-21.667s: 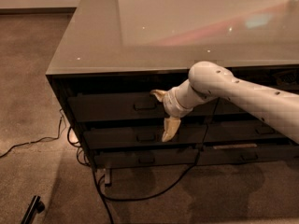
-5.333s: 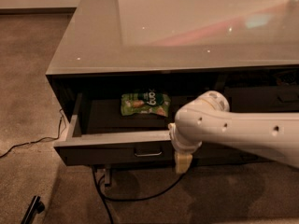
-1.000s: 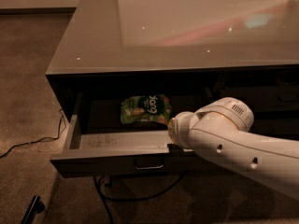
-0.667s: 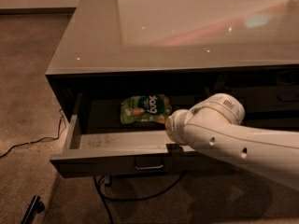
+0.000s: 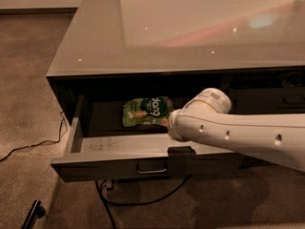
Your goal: Open top drawer
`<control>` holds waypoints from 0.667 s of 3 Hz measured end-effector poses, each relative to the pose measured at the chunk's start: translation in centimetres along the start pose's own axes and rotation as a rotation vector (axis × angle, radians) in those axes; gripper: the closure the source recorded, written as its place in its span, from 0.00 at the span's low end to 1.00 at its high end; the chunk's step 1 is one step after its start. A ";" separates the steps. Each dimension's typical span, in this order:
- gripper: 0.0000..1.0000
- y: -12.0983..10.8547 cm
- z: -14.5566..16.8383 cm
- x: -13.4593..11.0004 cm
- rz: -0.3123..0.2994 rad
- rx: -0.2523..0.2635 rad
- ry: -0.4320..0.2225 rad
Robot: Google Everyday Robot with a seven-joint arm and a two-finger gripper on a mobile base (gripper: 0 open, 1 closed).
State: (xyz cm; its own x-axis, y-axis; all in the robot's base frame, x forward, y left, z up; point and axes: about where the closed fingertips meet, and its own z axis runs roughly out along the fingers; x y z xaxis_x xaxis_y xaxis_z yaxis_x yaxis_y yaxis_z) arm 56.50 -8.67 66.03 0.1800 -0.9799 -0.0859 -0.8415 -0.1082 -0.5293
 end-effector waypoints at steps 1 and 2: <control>1.00 1.2 2.6 1.3 0.023 -0.068 0.024; 1.00 3.3 3.2 2.3 0.038 -0.126 0.069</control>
Offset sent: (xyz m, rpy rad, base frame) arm -0.0275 -0.0363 -0.0674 -0.1126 0.1948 -0.1092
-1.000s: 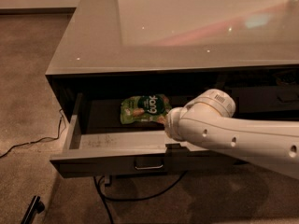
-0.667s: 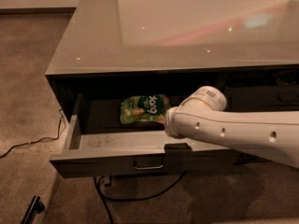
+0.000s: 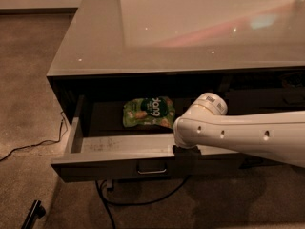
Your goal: Open top drawer
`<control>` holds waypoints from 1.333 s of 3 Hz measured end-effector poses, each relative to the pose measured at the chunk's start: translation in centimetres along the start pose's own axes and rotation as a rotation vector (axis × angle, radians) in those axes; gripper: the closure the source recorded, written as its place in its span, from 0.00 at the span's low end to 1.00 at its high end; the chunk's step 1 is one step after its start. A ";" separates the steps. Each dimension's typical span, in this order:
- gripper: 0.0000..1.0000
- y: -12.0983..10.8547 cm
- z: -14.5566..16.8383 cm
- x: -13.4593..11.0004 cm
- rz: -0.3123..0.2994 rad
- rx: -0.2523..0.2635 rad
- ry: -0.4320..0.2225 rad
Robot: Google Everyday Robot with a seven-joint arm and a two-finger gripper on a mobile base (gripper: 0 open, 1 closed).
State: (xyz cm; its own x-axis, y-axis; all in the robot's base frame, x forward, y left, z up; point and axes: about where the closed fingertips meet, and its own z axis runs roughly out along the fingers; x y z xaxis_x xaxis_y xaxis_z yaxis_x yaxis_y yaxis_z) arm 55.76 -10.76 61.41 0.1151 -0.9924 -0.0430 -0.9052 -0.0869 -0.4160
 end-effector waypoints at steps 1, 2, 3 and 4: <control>1.00 0.7 -0.4 0.1 0.003 -0.006 0.016; 1.00 2.0 -1.9 0.3 0.017 -0.003 0.043; 1.00 4.0 -4.0 0.5 0.034 -0.008 0.083; 1.00 3.9 -4.1 0.5 0.034 -0.008 0.083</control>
Offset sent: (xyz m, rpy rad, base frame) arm -0.0901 -0.0201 0.0328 -0.0932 -0.0107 -0.1166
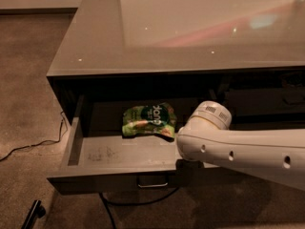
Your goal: Open top drawer
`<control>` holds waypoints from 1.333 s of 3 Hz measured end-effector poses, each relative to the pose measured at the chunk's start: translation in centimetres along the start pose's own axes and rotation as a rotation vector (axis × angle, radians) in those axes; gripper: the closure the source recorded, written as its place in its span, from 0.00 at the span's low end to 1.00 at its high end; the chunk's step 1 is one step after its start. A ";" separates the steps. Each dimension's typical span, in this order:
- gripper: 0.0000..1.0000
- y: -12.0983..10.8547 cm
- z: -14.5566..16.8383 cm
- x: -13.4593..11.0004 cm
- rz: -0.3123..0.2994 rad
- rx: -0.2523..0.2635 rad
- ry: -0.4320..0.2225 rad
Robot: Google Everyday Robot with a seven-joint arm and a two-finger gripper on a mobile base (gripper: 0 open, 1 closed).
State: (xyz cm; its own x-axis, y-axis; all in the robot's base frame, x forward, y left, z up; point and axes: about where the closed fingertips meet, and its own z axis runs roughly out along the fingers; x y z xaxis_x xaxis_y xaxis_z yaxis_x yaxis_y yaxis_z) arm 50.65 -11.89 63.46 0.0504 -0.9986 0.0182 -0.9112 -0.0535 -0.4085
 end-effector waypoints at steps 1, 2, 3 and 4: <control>1.00 2.0 -1.7 0.6 0.020 -0.009 0.035; 1.00 1.9 -1.8 0.6 0.020 -0.009 0.036; 0.81 1.9 -1.8 0.6 0.020 -0.009 0.036; 0.58 1.9 -1.8 0.6 0.020 -0.009 0.036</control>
Offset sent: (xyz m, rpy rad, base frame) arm -0.0668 -0.0153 0.0128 -0.0733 0.0437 -0.0724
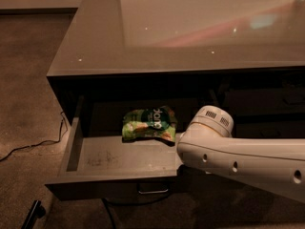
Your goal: Open top drawer
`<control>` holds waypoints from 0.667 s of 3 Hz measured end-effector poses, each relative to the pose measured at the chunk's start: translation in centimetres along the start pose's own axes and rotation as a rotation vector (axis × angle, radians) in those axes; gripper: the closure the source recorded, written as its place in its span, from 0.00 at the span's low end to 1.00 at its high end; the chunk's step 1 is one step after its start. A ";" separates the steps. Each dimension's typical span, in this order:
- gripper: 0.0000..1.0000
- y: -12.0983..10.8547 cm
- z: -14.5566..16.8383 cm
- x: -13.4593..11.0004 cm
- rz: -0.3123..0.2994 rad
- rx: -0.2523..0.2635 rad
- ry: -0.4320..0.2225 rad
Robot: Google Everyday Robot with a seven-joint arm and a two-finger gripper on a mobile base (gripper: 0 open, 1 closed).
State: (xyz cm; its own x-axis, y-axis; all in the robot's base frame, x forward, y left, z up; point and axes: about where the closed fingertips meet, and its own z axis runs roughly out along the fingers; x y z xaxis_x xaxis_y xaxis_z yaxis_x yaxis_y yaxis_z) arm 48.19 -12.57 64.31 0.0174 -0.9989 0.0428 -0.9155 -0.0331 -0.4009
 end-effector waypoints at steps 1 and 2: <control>0.27 0.0 0.0 0.0 0.000 0.000 0.000; 0.05 0.0 0.0 0.0 0.000 0.000 0.000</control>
Offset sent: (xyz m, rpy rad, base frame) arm 0.0000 0.0000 0.0000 0.0000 0.0000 0.0000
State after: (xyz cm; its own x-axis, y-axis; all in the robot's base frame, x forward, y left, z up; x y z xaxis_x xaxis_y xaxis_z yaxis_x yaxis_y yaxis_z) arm 48.19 -12.57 64.32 0.0174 -0.9989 0.0428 -0.9155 -0.0331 -0.4009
